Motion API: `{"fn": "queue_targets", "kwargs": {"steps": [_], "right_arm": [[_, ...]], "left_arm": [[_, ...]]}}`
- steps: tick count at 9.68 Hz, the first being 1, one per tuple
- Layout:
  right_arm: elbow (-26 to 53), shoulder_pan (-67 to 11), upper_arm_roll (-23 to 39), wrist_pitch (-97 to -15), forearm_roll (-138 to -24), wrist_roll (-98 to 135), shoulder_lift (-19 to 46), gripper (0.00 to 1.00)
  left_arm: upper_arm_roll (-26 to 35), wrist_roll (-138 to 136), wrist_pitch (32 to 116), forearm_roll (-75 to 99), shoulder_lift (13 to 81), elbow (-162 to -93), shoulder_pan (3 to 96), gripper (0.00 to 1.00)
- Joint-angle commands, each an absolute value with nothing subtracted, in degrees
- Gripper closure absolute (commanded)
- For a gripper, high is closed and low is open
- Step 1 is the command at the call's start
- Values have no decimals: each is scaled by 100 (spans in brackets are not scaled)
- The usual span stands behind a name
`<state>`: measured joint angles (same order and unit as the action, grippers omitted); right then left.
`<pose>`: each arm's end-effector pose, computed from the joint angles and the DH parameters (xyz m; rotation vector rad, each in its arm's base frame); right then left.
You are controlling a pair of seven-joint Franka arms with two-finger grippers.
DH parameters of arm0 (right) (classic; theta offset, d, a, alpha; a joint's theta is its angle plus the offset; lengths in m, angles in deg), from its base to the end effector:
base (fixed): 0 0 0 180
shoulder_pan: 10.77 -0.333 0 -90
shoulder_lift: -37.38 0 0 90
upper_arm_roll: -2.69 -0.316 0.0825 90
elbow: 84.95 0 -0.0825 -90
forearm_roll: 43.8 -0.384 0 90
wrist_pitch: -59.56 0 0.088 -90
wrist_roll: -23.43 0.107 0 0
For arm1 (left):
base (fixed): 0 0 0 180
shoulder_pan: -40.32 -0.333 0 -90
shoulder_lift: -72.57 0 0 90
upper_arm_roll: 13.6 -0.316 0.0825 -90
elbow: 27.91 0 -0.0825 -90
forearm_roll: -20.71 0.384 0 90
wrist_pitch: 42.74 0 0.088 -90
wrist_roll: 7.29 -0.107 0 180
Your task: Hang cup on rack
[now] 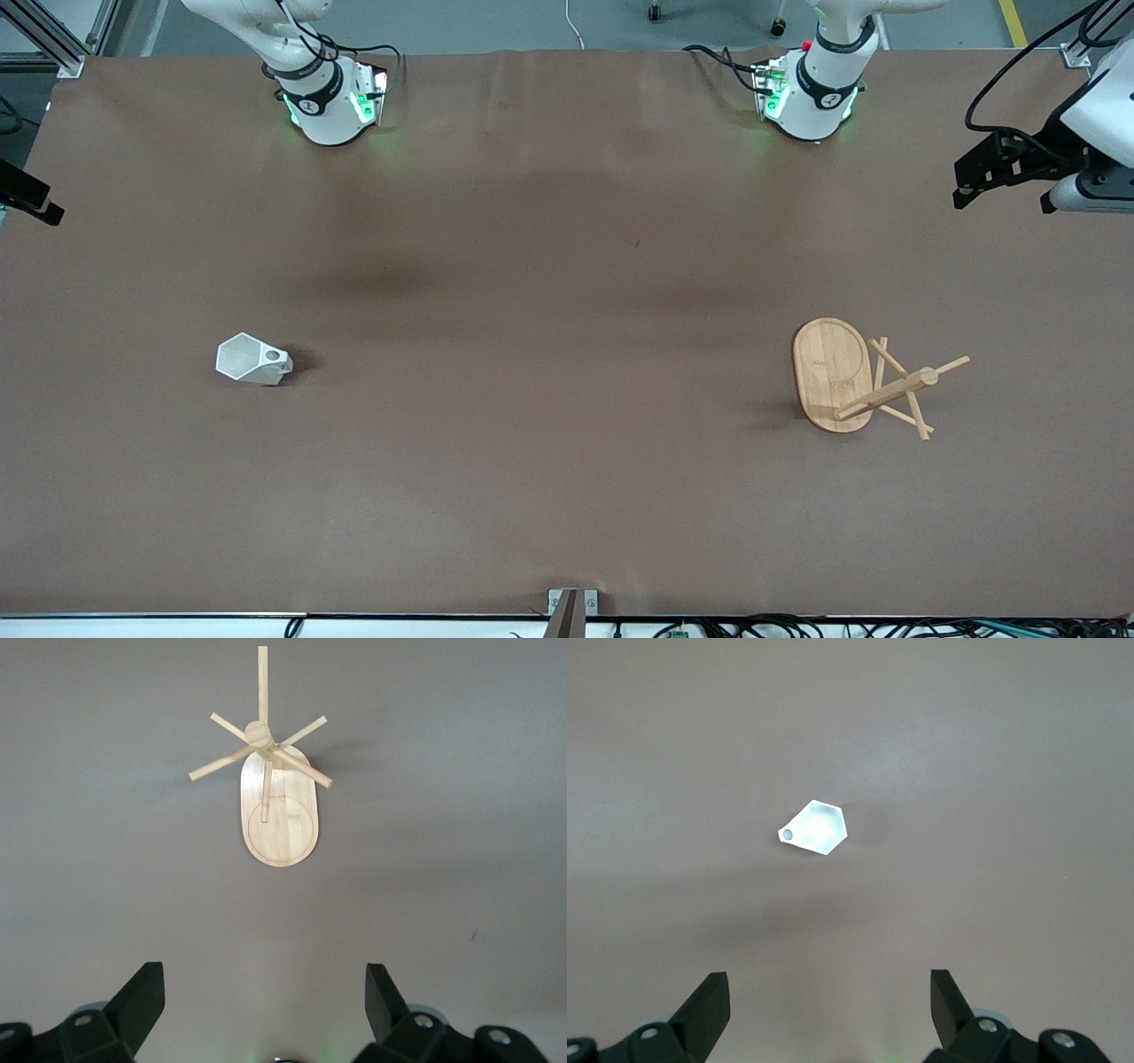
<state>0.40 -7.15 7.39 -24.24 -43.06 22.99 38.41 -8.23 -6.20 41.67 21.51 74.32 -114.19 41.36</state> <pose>0.5319 -0.0798 0.6627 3.1234 -0.2172 -0.0156 0.5317 -0.0590 0.6629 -3.1215 0.1428 0.0018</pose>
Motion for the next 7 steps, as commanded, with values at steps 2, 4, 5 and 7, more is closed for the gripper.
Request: {"fn": "queue_targets", "kwargs": {"steps": [2, 4, 5, 7], "right_arm": [[118, -655, 717, -2428, -4301, 2220, 3774, 0], [406, -656, 717, -2646, -4310, 2220, 3633, 0], [817, -673, 708, -3092, -4310, 2229, 3632, 0], [1591, -682, 717, -4102, -4310, 2229, 3615, 0]], "left_arm": [[-815, -667, 4155, 2177, 7345, -11440, 4155, 0], [-815, -658, 4155, 2186, 7345, -11440, 4146, 0], [-824, -658, 4163, 2186, 7345, -11440, 4137, 0], [-824, -632, 4172, 2203, 7345, -11440, 4155, 0]]}}
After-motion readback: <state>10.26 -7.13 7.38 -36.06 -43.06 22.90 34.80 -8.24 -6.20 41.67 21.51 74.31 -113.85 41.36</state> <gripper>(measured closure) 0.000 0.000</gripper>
